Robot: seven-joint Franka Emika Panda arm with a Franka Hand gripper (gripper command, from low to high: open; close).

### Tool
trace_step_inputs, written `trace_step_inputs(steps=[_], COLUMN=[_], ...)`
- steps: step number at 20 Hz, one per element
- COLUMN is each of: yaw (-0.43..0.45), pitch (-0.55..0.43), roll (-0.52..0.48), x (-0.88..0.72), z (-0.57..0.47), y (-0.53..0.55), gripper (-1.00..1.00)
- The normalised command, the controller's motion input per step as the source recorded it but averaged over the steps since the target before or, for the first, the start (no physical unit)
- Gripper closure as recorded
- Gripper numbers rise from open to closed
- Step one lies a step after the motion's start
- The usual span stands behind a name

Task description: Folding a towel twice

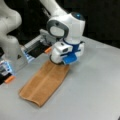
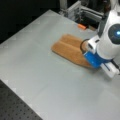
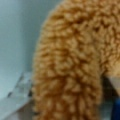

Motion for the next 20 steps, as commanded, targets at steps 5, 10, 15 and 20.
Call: trace_step_inputs(steps=[5, 10, 15, 20], yaw=[0.159, 0.122, 0.117, 0.229], pitch=[0.224, 0.226, 0.197, 0.188], roll=[-0.026, -0.021, 0.011, 0.093], x=[0.1, 0.11, 0.11, 0.15], z=[0.25, 0.25, 0.18, 0.16], y=[-0.2, -0.21, -0.19, -0.31], gripper=[1.0, 1.0, 1.0, 1.0])
